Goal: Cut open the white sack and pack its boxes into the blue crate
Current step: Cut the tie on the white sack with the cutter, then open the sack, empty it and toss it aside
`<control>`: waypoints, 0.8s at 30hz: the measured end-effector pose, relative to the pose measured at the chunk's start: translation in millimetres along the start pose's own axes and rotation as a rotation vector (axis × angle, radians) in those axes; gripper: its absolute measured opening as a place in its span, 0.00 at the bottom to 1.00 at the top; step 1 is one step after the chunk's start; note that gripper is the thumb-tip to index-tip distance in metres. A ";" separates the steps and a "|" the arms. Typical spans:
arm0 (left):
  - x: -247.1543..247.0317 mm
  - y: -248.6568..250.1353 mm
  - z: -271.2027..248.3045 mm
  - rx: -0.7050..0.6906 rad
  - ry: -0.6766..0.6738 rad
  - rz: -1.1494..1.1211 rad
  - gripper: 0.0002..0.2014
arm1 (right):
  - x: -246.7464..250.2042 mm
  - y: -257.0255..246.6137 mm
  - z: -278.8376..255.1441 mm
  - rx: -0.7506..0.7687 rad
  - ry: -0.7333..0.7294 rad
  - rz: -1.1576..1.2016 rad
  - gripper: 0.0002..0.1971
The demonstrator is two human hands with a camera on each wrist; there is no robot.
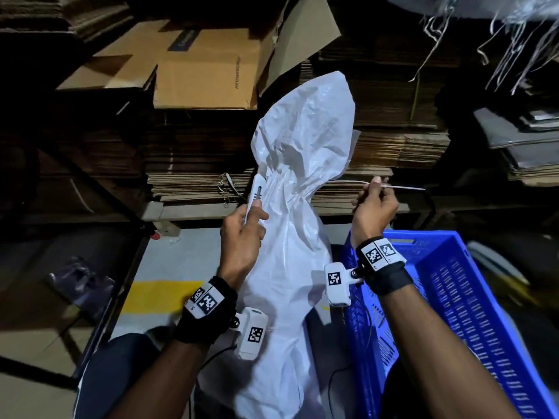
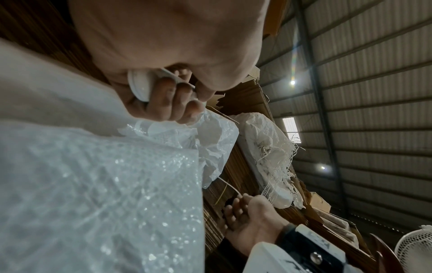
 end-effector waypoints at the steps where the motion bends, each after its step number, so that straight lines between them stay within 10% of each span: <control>1: -1.2 -0.5 -0.3 0.001 0.008 -0.016 0.21 | 4.9 -3.1 1.0 0.021 0.004 -0.025 0.15; 10: 7.1 72.4 -41.7 0.184 0.180 -0.069 0.17 | -33.4 -77.3 -90.0 -0.029 -0.244 -0.462 0.15; 24: 135.2 440.3 -211.7 0.315 0.424 0.198 0.22 | -198.9 -321.5 -268.4 -0.588 -1.249 -0.871 0.05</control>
Point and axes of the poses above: each hand's wrist, its own z-axis towards the middle knuckle, its own x-axis out of the back of the hand, y = z × x, the point moved 6 cm from there along z, towards the middle knuckle, and after that the axes turned 11 degrees about -y, right-handed, at the moved point
